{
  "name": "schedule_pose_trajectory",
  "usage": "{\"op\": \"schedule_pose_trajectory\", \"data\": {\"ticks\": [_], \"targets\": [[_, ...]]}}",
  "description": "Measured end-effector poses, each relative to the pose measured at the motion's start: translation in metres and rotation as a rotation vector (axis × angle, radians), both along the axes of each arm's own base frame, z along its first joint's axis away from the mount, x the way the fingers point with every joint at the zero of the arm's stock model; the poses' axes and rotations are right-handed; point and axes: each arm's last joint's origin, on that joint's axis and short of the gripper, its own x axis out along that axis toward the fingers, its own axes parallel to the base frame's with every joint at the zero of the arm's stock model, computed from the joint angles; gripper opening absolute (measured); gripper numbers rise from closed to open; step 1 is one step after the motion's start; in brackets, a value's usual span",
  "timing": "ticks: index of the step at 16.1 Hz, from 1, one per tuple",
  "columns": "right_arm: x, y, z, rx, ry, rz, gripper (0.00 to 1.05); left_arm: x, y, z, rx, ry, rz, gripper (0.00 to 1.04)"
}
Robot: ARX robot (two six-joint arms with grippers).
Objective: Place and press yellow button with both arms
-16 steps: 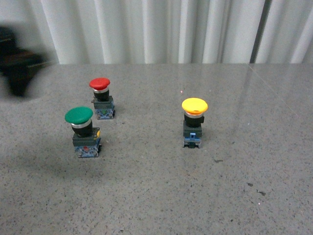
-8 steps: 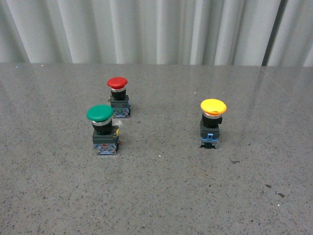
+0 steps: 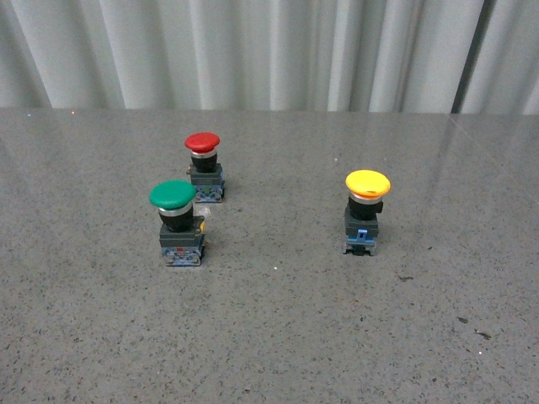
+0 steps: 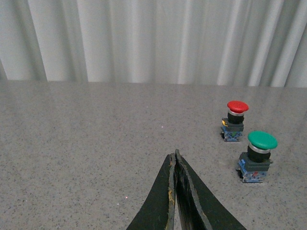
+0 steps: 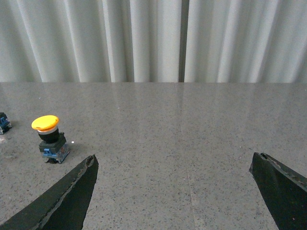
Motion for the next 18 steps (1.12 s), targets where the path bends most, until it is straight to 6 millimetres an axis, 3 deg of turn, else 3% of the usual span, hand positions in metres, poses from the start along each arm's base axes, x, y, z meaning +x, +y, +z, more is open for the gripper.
{"op": "schedule_pose_trajectory", "data": {"ticks": [2,3,9,10,11,16,18], "targets": [[0.0,0.0,0.0,0.0,0.0,0.0,0.98,-0.008,0.0,-0.012,0.0,0.04,0.0,0.02],[0.0,0.0,0.0,0.0,0.0,0.0,0.98,-0.012,0.0,-0.006,0.0,-0.025,-0.003,0.02],[0.0,0.0,0.0,0.0,0.0,0.0,0.98,-0.011,0.0,-0.009,0.0,0.0,0.0,0.02],[0.0,0.0,0.0,0.0,0.0,0.0,0.98,-0.011,0.0,-0.009,0.0,0.0,0.0,0.11],[0.0,0.0,0.0,0.0,0.0,0.0,0.98,-0.011,0.0,-0.009,0.0,0.0,0.0,0.29],[0.0,0.0,0.0,0.0,0.0,0.0,0.98,-0.011,0.0,-0.009,0.0,0.0,0.0,0.98],[0.0,0.0,0.0,0.0,0.0,0.0,0.98,-0.011,0.0,-0.009,0.0,0.0,0.0,0.98]]}}
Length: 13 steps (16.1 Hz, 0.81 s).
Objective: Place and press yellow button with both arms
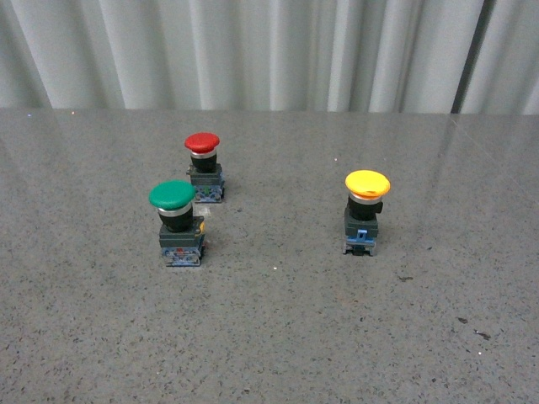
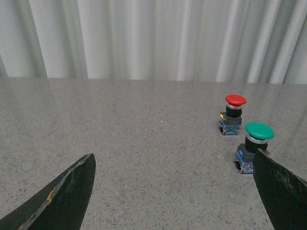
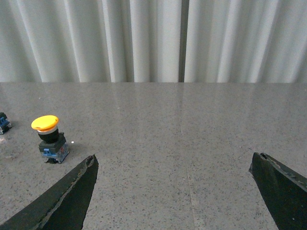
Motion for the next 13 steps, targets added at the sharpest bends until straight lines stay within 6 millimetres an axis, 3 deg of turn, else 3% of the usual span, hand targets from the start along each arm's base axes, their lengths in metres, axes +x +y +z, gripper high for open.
{"op": "schedule_pose_trajectory", "data": {"ticks": [2,4,5,7,9,12,13], "targets": [[0.007,0.001,0.003,0.06,0.043,0.03,0.98,0.0,0.0,0.0,0.0,0.0,0.0,0.98],[0.031,0.007,0.037,0.07,-0.028,0.076,0.98,0.0,0.0,0.0,0.0,0.0,0.0,0.98],[0.061,0.018,0.068,0.066,-0.106,0.134,0.98,0.0,0.0,0.0,0.0,0.0,0.0,0.98],[0.106,0.037,0.085,0.068,-0.089,0.193,0.98,0.0,0.0,0.0,0.0,0.0,0.0,0.98],[0.156,0.065,0.084,0.06,0.016,0.245,0.98,0.0,0.0,0.0,0.0,0.0,0.0,0.98],[0.214,0.106,0.075,0.036,0.152,0.299,0.98,0.0,0.0,0.0,0.0,0.0,0.0,0.98],[0.218,0.111,0.069,0.03,0.178,0.3,0.98,0.0,0.0,0.0,0.0,0.0,0.0,0.98]]}}
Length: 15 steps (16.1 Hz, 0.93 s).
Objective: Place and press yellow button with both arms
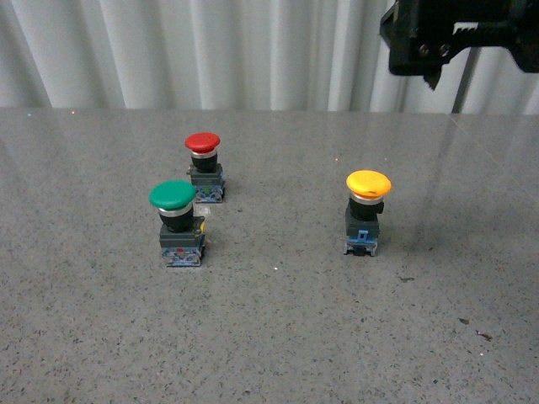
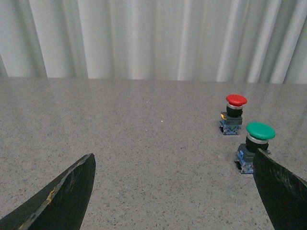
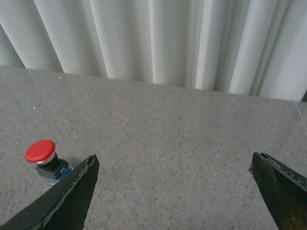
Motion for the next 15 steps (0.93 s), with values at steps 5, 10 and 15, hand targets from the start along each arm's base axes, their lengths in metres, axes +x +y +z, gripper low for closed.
{"op": "schedule_pose_trajectory", "data": {"ticks": [5,10,15], "targets": [[0.0,0.018,-0.025,-0.049,0.103,0.017,0.47,0.0,0.0,0.0,0.0,0.0,0.0,0.98],[-0.002,0.029,-0.036,-0.07,0.159,0.046,0.02,0.0,0.0,0.0,0.0,0.0,0.0,0.98],[-0.007,0.033,-0.044,-0.075,0.191,0.067,0.02,0.0,0.0,0.0,0.0,0.0,0.0,0.98]]}}
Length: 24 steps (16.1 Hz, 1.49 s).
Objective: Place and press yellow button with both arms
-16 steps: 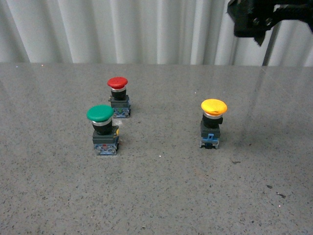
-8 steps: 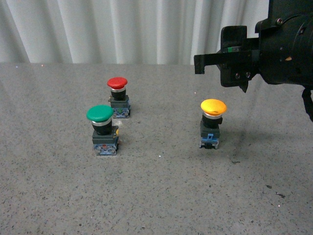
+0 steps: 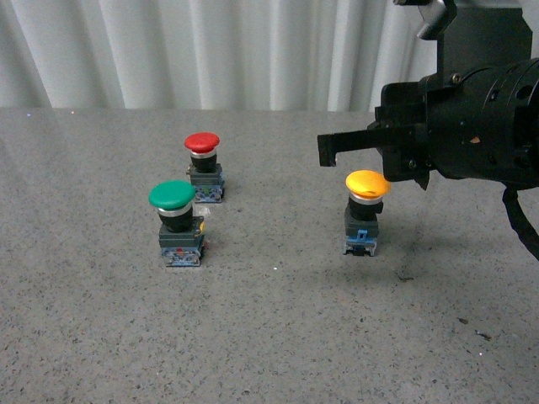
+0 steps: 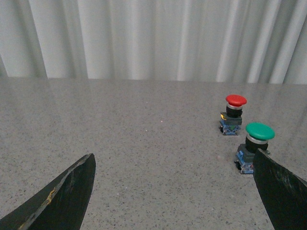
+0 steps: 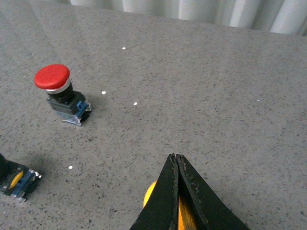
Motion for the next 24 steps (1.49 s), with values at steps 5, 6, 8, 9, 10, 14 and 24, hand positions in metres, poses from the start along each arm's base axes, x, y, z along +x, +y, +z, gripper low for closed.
{"op": "schedule_pose_trajectory", "data": {"ticks": [5,6,8,9,10,14,24], "targets": [[0.001,0.003,-0.013,-0.009,0.035,0.015,0.02,0.0,0.0,0.0,0.0,0.0,0.0,0.98],[0.002,0.004,-0.018,-0.011,0.051,0.014,0.02,0.0,0.0,0.0,0.0,0.0,0.0,0.98],[0.003,0.004,-0.021,-0.012,0.062,0.014,0.02,0.0,0.0,0.0,0.0,0.0,0.0,0.98],[0.003,0.004,-0.021,-0.011,0.064,0.012,0.02,0.0,0.0,0.0,0.0,0.0,0.0,0.98],[0.003,0.004,-0.022,-0.008,0.066,0.011,0.02,0.0,0.0,0.0,0.0,0.0,0.0,0.98],[0.005,0.002,-0.023,-0.02,0.096,-0.002,0.02,0.0,0.0,0.0,0.0,0.0,0.0,0.98],[0.004,0.002,-0.006,0.05,0.047,-0.034,0.02,0.0,0.0,0.0,0.0,0.0,0.0,0.98]]}}
